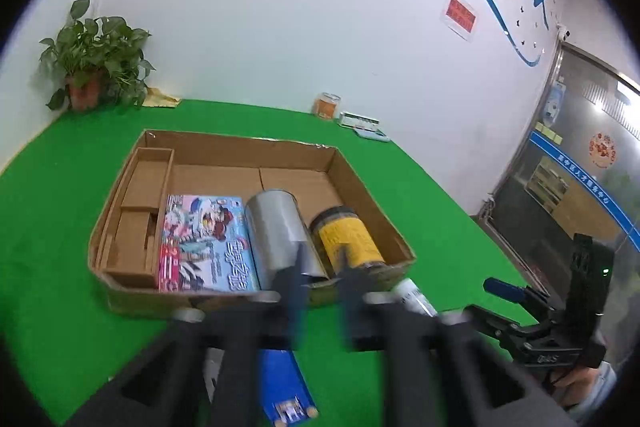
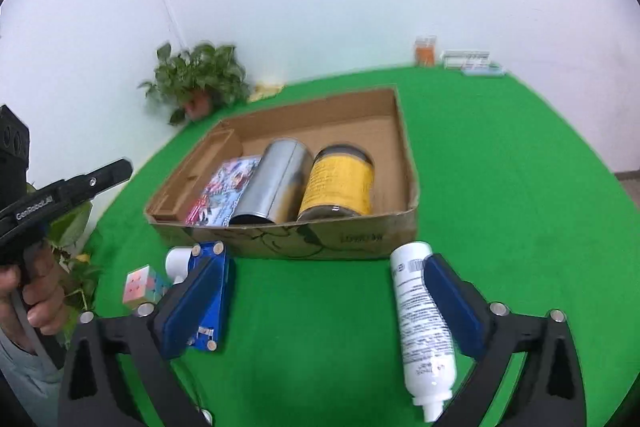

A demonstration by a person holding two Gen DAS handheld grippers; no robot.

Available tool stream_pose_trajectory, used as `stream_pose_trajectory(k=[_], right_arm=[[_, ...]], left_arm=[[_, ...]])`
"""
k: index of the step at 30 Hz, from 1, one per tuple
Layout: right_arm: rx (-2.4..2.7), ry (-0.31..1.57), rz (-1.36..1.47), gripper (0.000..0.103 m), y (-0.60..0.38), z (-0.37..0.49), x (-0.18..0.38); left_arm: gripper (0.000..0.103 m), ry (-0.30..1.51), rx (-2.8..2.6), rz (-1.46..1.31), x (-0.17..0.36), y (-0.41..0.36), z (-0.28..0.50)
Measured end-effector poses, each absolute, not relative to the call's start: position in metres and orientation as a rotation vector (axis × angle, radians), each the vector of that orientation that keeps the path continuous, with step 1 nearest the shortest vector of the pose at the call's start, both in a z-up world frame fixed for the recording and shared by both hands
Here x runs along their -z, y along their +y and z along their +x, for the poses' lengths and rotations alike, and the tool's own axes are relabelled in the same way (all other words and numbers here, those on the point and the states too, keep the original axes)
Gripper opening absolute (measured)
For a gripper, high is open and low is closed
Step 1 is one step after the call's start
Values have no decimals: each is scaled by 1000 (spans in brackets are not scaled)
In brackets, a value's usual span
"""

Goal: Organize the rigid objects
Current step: 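Open the right tool and move toward the white spray bottle, then grasp the white spray bottle with the right tool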

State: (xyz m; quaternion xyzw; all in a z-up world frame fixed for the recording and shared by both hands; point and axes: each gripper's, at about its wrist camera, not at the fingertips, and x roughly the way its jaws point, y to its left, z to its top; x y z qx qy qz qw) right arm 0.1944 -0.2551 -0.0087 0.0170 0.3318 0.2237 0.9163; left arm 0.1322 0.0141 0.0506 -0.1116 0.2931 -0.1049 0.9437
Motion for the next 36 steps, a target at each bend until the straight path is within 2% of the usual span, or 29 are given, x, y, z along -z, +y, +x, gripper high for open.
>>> stream_pose_trajectory(k=[1, 2, 4, 7, 9, 11, 13, 14, 16, 17, 21, 28, 29, 31, 32, 33, 36], right_arm=[[-455, 685, 28, 102, -258, 192, 9], [-442, 702, 30, 102, -263, 193, 14], [-434, 739, 59, 102, -280, 196, 20], [-412, 868, 82, 102, -298, 213, 45], [-439, 953, 92, 93, -302, 227, 70], [-402, 1001, 86, 89, -304, 239, 91], [-400, 1037, 86, 79, -305, 246, 106], [-390, 1067, 82, 73, -304, 252, 116], [-337, 1108, 44, 49, -304, 258, 128], [-347, 1118, 43, 45, -305, 258, 132], [-331, 1101, -19, 44, -314, 250, 134], [-182, 1033, -353, 44, -306, 224, 136], [-202, 1010, -396, 47, -297, 215, 136], [-298, 941, -388, 63, -280, 196, 128], [-390, 895, -328, 88, -276, 184, 120], [-400, 872, -298, 102, -276, 179, 117], [-427, 911, -144, 102, -287, 184, 114]], left_arm=[[96, 605, 203, -230, -53, 13, 127], [100, 567, 187, -256, -57, 15, 116], [100, 527, 227, -294, -60, 18, 105], [100, 613, 271, -329, -55, 14, 101], [100, 645, 275, -351, -47, 10, 96], [100, 682, 281, -359, -35, 5, 92], [100, 719, 285, -365, -24, -1, 90], [100, 739, 296, -369, -17, -5, 90], [100, 765, 316, -377, -11, -12, 90], [100, 779, 318, -380, -6, -15, 90], [99, 803, 347, -383, 2, -24, 96], [99, 881, 430, -384, 21, -45, 116], [99, 902, 444, -394, 27, -47, 120], [99, 933, 464, -414, 34, -49, 126], [99, 948, 472, -424, 38, -50, 130], [99, 967, 476, -430, 43, -50, 134], [99, 1016, 482, -427, 56, -56, 147]])
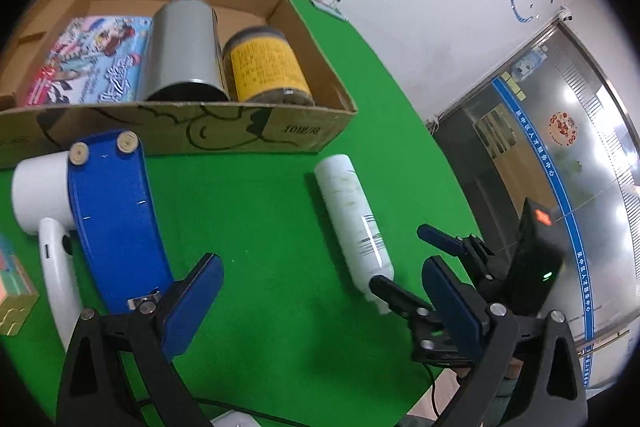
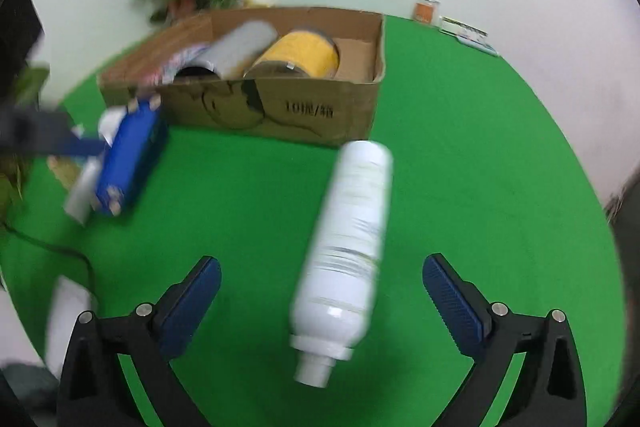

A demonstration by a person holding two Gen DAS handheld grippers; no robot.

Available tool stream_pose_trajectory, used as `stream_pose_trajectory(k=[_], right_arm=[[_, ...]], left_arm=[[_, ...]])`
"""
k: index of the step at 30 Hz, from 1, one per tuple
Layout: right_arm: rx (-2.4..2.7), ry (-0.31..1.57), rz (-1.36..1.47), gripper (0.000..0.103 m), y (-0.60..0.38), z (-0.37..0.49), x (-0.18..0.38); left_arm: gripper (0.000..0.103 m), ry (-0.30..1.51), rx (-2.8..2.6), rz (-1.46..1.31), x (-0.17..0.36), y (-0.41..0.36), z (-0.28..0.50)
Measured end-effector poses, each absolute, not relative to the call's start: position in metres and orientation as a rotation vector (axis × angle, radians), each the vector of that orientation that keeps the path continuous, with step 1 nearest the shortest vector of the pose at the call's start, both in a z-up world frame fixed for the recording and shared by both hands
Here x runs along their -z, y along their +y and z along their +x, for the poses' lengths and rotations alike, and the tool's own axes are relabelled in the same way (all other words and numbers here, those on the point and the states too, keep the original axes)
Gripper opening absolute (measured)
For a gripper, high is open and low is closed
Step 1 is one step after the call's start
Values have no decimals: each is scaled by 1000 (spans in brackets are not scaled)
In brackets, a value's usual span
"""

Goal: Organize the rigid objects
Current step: 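Grasp the white spray bottle with the right tool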

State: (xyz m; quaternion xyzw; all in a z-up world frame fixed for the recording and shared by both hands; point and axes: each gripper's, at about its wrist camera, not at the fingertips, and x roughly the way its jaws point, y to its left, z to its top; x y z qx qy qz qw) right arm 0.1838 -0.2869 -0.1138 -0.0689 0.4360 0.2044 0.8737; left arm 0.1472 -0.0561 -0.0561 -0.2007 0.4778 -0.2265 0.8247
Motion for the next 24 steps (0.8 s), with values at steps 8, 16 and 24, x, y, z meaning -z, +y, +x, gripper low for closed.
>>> stream_pose_trajectory(k=[8, 16, 24], right_arm=[[-536, 1126, 184, 94, -282, 217, 150], [-656, 1212, 228, 72, -211, 223, 168], [-665, 1228, 217, 54, -181, 224, 174]], left_arm=[[97, 1151, 508, -455, 90, -80, 189], [49, 1279, 373, -362, 115, -78, 197], [43, 1296, 387, -380, 115, -72, 189]])
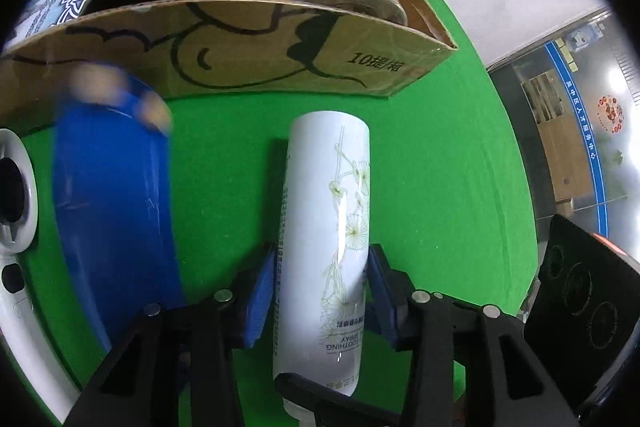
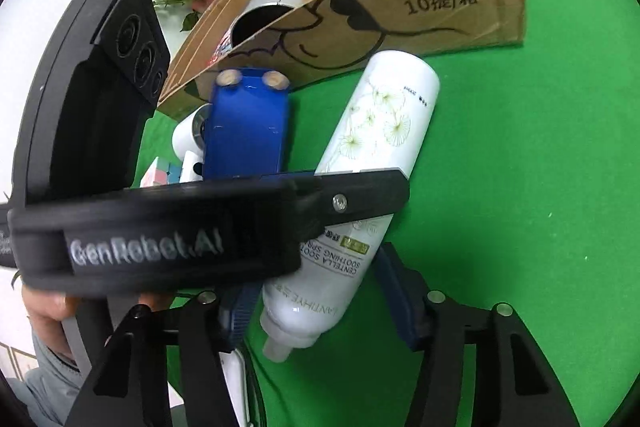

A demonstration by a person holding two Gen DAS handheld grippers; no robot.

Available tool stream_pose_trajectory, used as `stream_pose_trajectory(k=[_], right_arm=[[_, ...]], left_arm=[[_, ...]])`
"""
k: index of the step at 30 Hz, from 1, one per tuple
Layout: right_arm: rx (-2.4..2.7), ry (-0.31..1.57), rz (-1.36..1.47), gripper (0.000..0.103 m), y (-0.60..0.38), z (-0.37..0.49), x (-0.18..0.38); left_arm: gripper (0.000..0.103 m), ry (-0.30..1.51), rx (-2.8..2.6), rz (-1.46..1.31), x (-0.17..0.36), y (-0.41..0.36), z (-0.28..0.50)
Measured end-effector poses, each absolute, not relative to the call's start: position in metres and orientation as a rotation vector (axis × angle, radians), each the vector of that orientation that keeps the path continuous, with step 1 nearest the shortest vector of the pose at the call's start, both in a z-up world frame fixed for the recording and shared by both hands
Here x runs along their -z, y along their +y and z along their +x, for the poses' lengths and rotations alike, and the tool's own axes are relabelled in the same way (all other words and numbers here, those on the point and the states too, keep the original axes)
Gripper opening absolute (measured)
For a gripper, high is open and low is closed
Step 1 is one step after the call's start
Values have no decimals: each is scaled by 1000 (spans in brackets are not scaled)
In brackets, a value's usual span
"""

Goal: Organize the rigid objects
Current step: 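Grasp the white spray bottle with the right tool, then lift the spray bottle and lower it upright into the box beside the jar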

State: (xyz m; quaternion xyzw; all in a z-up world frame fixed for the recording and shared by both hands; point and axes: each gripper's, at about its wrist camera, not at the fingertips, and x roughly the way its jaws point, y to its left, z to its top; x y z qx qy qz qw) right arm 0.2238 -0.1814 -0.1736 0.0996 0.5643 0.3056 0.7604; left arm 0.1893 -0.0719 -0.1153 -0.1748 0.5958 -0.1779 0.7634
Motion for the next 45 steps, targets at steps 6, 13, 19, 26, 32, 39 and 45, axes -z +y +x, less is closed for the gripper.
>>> stream_pose_trajectory(k=[6, 13, 19, 26, 32, 39, 45], right_arm=[[-636, 1199, 191, 49, -184, 223, 164], [-645, 1040, 112, 46, -187, 233, 101], [-651, 938, 70, 45, -191, 271, 45], [-674, 908, 1, 45, -199, 332, -13], [-708, 930, -52, 45, -209, 381, -30], [-670, 1037, -28, 45, -213, 437, 7], [-635, 1106, -21, 43, -211, 466, 47]], left_arm=[[43, 1271, 406, -428, 112, -70, 187], [43, 1123, 446, -432, 50, -70, 197], [43, 1012, 449, -424, -6, -76, 233], [43, 982, 454, -473, -40, -78, 285], [43, 1012, 450, -609, -26, -79, 321], [43, 1100, 425, -662, 16, -84, 361], [43, 1184, 407, -652, 51, -86, 378]])
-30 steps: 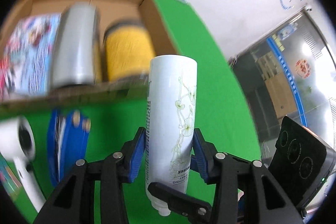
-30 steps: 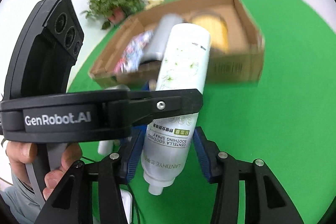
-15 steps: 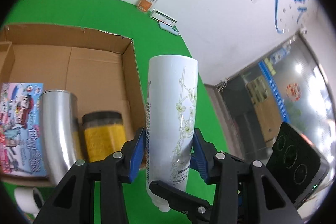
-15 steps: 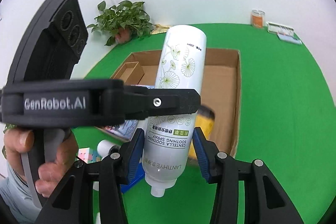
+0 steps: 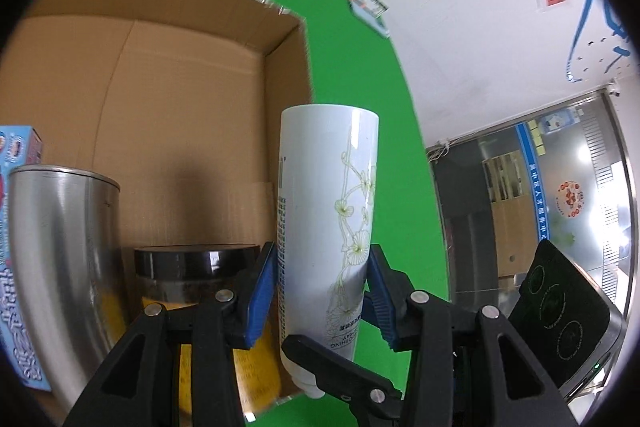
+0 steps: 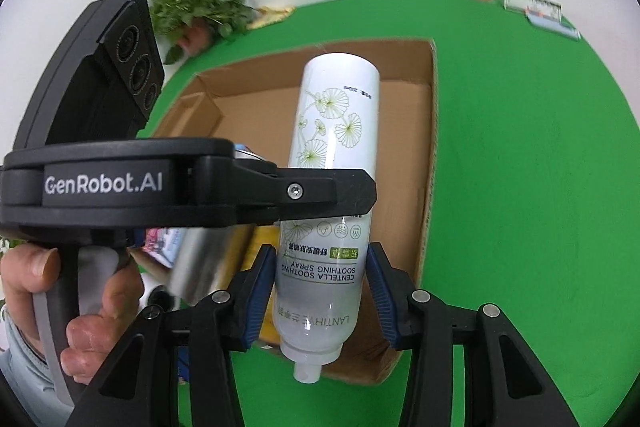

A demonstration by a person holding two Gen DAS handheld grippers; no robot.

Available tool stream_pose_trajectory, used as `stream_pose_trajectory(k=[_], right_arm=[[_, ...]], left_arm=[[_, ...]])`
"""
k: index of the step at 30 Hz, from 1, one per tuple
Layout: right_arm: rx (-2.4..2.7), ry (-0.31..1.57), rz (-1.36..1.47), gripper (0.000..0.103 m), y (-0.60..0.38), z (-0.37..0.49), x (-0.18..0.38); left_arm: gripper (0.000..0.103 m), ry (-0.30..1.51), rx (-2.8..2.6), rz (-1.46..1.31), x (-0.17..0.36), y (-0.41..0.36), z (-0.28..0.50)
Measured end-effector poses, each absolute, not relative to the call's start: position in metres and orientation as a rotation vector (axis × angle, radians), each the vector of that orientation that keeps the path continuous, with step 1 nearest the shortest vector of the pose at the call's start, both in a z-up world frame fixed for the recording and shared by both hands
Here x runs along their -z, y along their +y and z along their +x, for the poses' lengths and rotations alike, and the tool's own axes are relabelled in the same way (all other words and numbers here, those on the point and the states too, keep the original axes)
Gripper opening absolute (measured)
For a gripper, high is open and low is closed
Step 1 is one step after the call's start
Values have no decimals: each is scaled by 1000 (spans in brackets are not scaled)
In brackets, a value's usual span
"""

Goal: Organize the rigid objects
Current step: 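Lift the spray bottle and lower it upright into the box beside the jar, then open the right tool and withdraw from the box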

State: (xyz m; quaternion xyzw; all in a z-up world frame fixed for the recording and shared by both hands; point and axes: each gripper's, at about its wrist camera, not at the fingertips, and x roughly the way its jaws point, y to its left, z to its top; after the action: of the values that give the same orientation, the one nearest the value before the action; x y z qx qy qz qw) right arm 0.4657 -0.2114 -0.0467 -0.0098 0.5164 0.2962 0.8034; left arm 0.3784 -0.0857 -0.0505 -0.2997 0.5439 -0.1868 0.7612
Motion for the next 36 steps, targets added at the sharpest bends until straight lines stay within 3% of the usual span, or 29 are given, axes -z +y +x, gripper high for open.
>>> stream_pose_trajectory(k=[13, 20, 23, 26, 29, 30, 33, 34, 35, 36], right_arm=[[-498, 1181, -48, 43, -208, 469, 81], [-465, 1193, -27, 44, -204, 472, 80], [-470, 1146, 4, 58, -212, 458, 67], [-426, 991, -25, 90, -222, 425, 37], [-397, 869, -56, 101, -226, 383, 19], [-392, 832, -74, 102, -227, 363, 15], [-357, 747, -105, 100, -223, 316, 5], [-355, 726, -101, 94, -223, 300, -2], [-366, 713, -84, 68, -222, 283, -4], [-374, 723, -77, 49, -223, 268, -8]], left_arm=[[45, 1287, 406, -594, 55, -99, 387], [45, 1103, 405, -521, 5, -72, 356], [45, 973, 374, -432, -30, -52, 315], [51, 852, 335, -339, -57, -32, 266], [70, 757, 288, -301, -77, -13, 220], [81, 709, 264, -282, -86, -7, 200], [83, 607, 198, -213, -108, 1, 154], [83, 589, 184, -197, -112, 4, 140], [83, 566, 184, -196, -118, 7, 126], [83, 537, 201, -212, -120, 12, 109]])
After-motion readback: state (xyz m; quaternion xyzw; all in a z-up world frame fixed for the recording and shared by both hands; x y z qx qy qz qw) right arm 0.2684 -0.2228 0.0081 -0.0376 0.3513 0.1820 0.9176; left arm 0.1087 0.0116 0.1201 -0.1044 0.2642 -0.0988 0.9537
